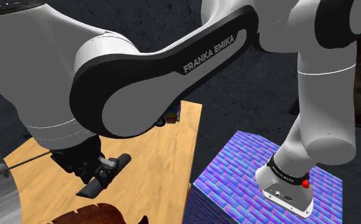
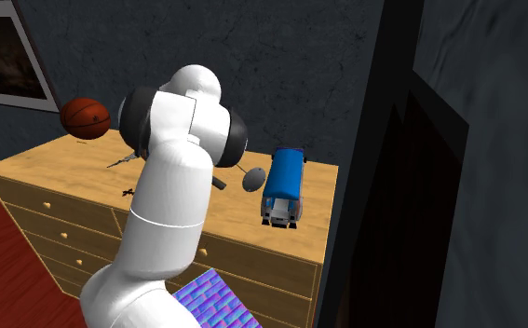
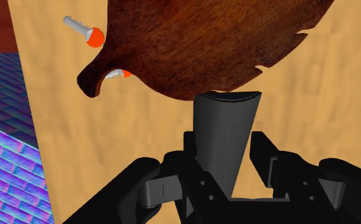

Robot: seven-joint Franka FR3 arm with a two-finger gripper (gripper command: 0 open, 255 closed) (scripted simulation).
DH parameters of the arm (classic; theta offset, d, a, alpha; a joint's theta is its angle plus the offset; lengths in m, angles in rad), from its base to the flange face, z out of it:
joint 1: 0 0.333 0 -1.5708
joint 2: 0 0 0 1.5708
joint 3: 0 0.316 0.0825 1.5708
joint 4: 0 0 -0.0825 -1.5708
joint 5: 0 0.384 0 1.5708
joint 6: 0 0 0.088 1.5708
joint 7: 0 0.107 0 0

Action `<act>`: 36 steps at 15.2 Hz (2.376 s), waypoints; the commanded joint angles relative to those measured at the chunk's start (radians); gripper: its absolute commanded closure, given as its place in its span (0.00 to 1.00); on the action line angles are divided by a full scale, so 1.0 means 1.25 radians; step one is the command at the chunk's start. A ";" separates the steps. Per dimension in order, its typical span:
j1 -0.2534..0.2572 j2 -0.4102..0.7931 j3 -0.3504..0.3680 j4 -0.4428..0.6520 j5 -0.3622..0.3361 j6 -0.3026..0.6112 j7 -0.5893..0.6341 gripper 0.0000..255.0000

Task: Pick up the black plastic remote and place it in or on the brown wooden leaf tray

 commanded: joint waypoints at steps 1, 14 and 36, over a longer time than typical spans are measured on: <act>0.048 0.029 -0.008 0.040 -0.017 -0.016 0.033 1.00; 0.314 0.206 -0.064 0.280 -0.101 -0.086 0.172 1.00; 0.310 0.224 -0.073 0.247 -0.114 -0.041 0.180 0.00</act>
